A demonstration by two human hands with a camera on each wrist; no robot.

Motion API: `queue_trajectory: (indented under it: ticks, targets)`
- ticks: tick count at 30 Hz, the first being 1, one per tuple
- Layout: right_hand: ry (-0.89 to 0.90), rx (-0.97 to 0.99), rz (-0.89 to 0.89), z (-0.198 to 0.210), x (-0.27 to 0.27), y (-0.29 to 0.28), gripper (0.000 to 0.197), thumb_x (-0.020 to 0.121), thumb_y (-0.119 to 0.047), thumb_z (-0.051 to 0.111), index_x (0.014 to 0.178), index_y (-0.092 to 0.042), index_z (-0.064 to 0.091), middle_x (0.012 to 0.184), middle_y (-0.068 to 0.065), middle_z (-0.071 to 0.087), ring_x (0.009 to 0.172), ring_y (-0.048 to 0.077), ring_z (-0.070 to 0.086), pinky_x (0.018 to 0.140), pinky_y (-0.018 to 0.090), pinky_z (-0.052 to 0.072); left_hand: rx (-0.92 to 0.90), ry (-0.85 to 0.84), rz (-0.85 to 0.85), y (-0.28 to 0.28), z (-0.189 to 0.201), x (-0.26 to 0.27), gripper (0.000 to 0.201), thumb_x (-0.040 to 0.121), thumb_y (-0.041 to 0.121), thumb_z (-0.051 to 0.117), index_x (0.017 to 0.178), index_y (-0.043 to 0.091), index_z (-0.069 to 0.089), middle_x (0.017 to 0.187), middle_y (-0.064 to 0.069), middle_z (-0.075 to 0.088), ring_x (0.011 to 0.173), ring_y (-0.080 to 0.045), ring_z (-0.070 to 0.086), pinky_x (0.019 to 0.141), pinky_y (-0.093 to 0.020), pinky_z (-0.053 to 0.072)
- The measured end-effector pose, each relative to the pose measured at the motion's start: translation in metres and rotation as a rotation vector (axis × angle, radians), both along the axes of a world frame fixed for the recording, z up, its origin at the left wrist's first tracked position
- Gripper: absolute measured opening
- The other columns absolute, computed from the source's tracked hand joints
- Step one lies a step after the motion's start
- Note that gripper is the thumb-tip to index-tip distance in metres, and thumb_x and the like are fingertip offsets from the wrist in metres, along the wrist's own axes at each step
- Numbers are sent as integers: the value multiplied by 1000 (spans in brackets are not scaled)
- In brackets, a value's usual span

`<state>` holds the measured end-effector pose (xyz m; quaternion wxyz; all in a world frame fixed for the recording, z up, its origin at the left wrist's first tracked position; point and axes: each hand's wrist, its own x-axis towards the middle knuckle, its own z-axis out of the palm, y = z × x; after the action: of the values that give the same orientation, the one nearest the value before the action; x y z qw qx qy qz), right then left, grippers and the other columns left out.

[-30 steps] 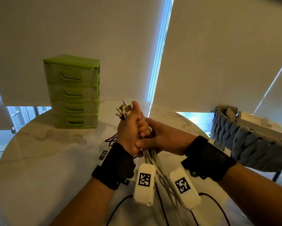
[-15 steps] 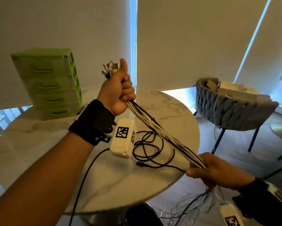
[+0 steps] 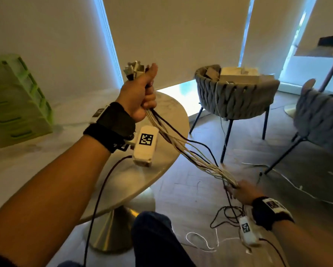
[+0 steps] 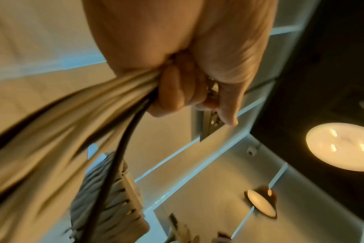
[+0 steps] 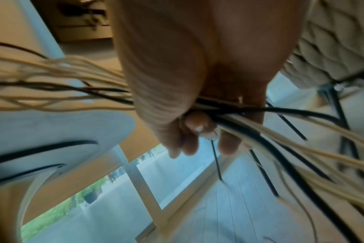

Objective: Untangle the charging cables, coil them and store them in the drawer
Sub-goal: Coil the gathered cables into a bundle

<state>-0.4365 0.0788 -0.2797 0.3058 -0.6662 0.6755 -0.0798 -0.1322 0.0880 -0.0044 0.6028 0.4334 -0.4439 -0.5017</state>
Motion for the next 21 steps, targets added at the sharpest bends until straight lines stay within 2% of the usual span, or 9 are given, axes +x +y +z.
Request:
queue_trajectory:
  ticks: [2, 4, 7, 10, 13, 14, 16, 19, 21]
  targets:
    - [52, 8, 39, 5, -5, -6, 30, 92, -43, 58, 75, -19, 63, 76, 2, 65, 66, 15, 56, 56, 24, 36, -4, -145, 5, 0, -9, -6, 39, 92, 27, 64, 63, 24, 39, 48, 8, 23, 40, -7, 17, 38, -20, 19]
    - [122, -56, 65, 12, -11, -15, 25, 89, -41, 61, 73, -22, 62, 85, 7, 69, 75, 21, 59, 64, 25, 36, -36, -351, -15, 4, -13, -15, 28, 87, 17, 69, 67, 21, 51, 49, 7, 32, 41, -8, 23, 41, -21, 22]
    - [129, -120, 75, 31, -11, -24, 35, 88, -36, 63, 58, -22, 51, 69, 5, 60, 70, 24, 61, 58, 25, 34, -139, -662, -91, 8, -16, -41, 8, 83, 7, 72, 87, 9, 66, 61, 12, 59, 44, -2, 45, 45, -17, 36]
    - [99, -243, 123, 56, -3, -27, 37, 87, -24, 63, 53, -20, 49, 58, 3, 53, 70, 30, 64, 57, 27, 34, -240, -1038, -268, 9, -30, -76, 10, 79, 13, 78, 83, 13, 69, 87, 5, 69, 78, -6, 64, 70, -13, 47]
    - [103, -348, 232, 90, 13, -18, 15, 84, -15, 61, 69, -15, 65, 74, 13, 66, 78, 35, 64, 63, 31, 42, -283, -1384, -457, 8, -55, -113, 23, 75, 26, 81, 77, 26, 58, 84, 10, 61, 79, -9, 58, 63, -7, 39]
    - [110, -420, 290, 101, 19, -13, 8, 84, -14, 63, 84, -11, 70, 87, 17, 69, 84, 38, 64, 69, 34, 46, -298, -1449, -487, 6, -63, -123, 26, 73, 34, 82, 83, 25, 60, 86, 9, 62, 80, -9, 56, 66, -11, 40]
    - [85, -565, 426, 118, 28, -6, 25, 81, -7, 69, 106, -3, 69, 105, 24, 67, 95, 42, 63, 80, 46, 52, -264, -1500, -509, 0, -75, -136, 45, 64, 46, 85, 97, 23, 65, 95, 7, 67, 86, -10, 59, 73, -22, 44]
    - [95, -584, 437, 138, 33, -4, 22, 87, -9, 66, 106, 0, 68, 107, 23, 67, 98, 38, 62, 85, 43, 49, -236, -1552, -454, -8, -82, -137, 57, 57, 55, 86, 100, 22, 67, 93, 7, 68, 83, -11, 62, 71, -27, 49]
    - [127, -584, 399, 150, 33, -8, 16, 89, -16, 65, 101, -6, 70, 98, 17, 69, 87, 30, 64, 78, 37, 50, -238, -1616, -389, -10, -79, -133, 48, 62, 50, 85, 91, 19, 62, 83, 6, 63, 75, -12, 60, 69, -30, 52]
